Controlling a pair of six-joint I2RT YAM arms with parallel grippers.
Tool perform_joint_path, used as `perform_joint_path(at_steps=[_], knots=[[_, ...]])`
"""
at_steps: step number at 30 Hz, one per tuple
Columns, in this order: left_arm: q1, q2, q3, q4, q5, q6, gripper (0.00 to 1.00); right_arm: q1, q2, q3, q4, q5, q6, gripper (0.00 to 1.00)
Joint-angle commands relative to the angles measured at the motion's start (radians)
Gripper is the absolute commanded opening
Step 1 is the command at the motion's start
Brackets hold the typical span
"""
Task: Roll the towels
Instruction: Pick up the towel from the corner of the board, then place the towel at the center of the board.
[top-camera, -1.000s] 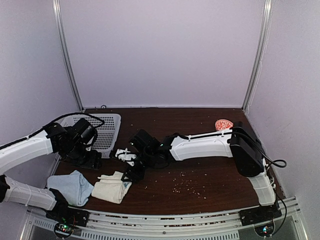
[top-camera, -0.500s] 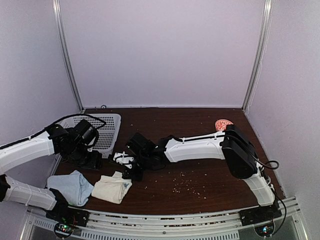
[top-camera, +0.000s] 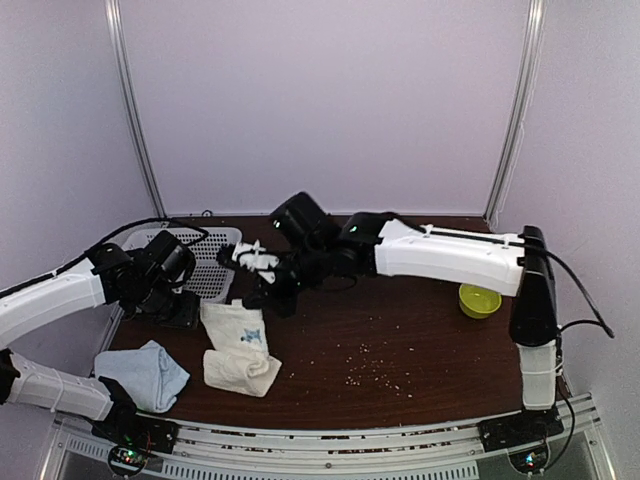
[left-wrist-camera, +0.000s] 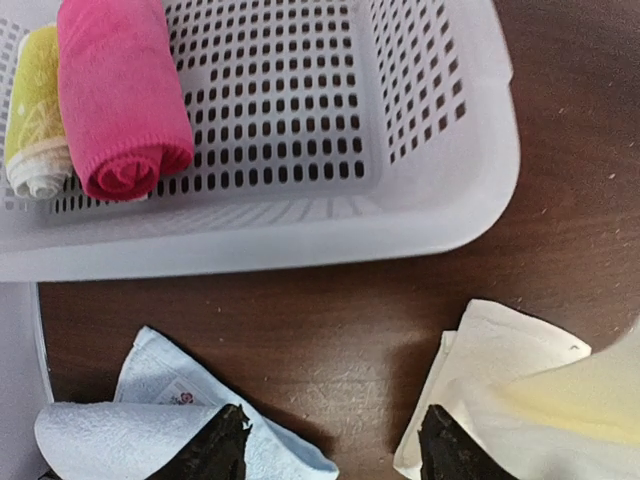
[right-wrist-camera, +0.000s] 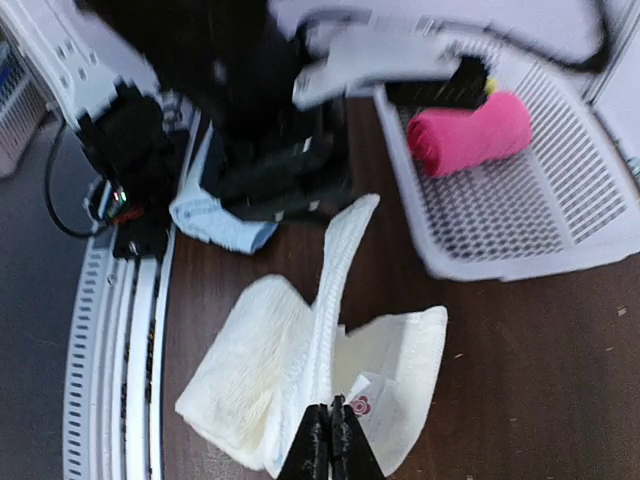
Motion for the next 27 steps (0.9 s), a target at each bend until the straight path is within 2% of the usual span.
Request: perform_joint_path(at_steps=[1, 3, 6, 9, 15, 17, 18, 19, 20, 22, 25, 27], knots=[[0.007, -0.041, 0.055, 0.115, -0.034, 0.043, 0.60, -0.131, -0.223, 0.108, -0.058, -0.118, 0.048, 0.00], [0.007, -0.039, 0.051, 0.164, -0.018, 0.066, 0.60, -0.178, -0.265, 0.175, -0.086, -0.178, 0.061, 0.00], [0.007, -0.007, 0.041, 0.220, 0.005, 0.089, 0.60, -0.216, -0.309, 0.134, -0.090, -0.171, 0.028, 0.00], [0.006, 0.048, 0.039, 0.280, 0.084, 0.131, 0.59, -0.280, -0.335, -0.105, -0.026, -0.145, 0.021, 0.00], [-0.017, 0.079, 0.004, 0.420, 0.249, 0.192, 0.49, -0.540, -0.493, -0.462, 0.015, -0.192, -0.001, 0.00], [-0.020, 0.090, -0.002, 0.450, 0.286, 0.217, 0.46, -0.584, -0.547, -0.537, -0.053, -0.165, -0.106, 0.00], [-0.022, 0.102, 0.000, 0.460, 0.300, 0.229, 0.43, -0.586, -0.569, -0.576, -0.116, -0.130, -0.230, 0.00], [-0.022, 0.119, 0.008, 0.463, 0.308, 0.240, 0.42, -0.586, -0.585, -0.612, -0.183, -0.096, -0.315, 0.04], [-0.022, 0.139, 0.017, 0.463, 0.314, 0.248, 0.41, -0.586, -0.596, -0.647, -0.245, -0.065, -0.393, 0.13], [-0.023, 0.190, 0.044, 0.463, 0.326, 0.272, 0.34, -0.590, -0.605, -0.694, -0.322, 0.015, -0.453, 0.28], [-0.024, 0.273, 0.093, 0.456, 0.343, 0.302, 0.20, -0.623, -0.606, -0.690, -0.333, -0.008, -0.408, 0.43], [-0.023, 0.342, 0.137, 0.436, 0.354, 0.311, 0.17, -0.636, -0.594, -0.675, -0.253, 0.012, -0.298, 0.50]])
